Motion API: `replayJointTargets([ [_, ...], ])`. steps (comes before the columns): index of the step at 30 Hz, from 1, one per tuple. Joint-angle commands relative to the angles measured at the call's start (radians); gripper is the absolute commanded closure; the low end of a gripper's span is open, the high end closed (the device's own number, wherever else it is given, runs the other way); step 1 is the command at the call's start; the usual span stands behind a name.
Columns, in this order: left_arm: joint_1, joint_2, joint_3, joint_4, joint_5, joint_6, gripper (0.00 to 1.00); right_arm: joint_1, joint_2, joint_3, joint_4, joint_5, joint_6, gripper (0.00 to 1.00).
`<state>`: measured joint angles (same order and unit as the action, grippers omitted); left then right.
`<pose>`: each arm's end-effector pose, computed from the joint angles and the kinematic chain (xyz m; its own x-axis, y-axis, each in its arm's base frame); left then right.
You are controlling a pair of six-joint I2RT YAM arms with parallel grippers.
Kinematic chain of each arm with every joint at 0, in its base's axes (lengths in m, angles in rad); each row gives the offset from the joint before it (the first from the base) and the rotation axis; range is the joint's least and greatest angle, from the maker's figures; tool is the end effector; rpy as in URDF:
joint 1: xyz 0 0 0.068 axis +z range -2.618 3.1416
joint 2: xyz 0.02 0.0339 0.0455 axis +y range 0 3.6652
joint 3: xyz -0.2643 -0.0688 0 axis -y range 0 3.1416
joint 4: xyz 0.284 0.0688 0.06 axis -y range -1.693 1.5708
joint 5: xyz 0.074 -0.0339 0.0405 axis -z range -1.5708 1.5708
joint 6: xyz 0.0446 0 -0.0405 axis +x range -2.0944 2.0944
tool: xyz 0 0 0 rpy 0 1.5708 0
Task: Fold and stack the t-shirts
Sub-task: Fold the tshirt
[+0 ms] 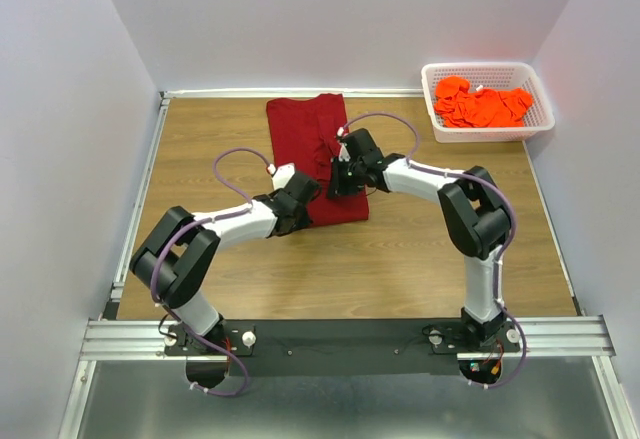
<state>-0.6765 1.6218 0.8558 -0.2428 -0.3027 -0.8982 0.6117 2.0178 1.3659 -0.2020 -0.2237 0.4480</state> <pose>0.2749 -0.2037 0.1252 -0.7817 -0.3299 -0.5293 -0.2210 0.9401 -0.2597 0.3820 0.2801 0.1387 -0.8505 -0.0807 -0.5198 -0.3449 0.8316 0.4353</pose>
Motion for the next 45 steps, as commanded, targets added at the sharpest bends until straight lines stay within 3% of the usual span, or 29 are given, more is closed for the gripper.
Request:
replayJointTargets([
  [1, -0.003, 0.041, -0.024, 0.031, 0.010, -0.016, 0.81, 0.006, 0.058, 0.028, 0.039, -0.025, 0.017, 0.75],
  [19, -0.006, -0.037, -0.169, 0.042, 0.089, 0.015, 0.81, 0.000, 0.203, 0.254, 0.036, 0.179, -0.061, 0.74],
  [29, -0.012, -0.143, -0.265, 0.037, 0.143, 0.002, 0.81, -0.052, 0.204, 0.401, 0.010, 0.270, -0.132, 0.65],
  [31, -0.014, -0.186, -0.273, 0.025, 0.142, -0.007, 0.80, -0.052, 0.156, 0.369, 0.006, 0.250, -0.132, 0.64],
  [37, 0.017, -0.319, -0.161, -0.050, 0.106, -0.001, 0.61, -0.079, -0.050, 0.141, 0.007, 0.077, -0.079, 0.61],
  [41, 0.110, -0.388, -0.103, -0.021, 0.123, 0.054, 0.60, -0.133, -0.120, 0.023, 0.016, -0.093, -0.048, 0.61],
  [45, 0.221, -0.355, -0.087, 0.095, 0.183, 0.128, 0.63, -0.165, -0.107, -0.019, 0.058, -0.271, -0.046, 0.62],
])
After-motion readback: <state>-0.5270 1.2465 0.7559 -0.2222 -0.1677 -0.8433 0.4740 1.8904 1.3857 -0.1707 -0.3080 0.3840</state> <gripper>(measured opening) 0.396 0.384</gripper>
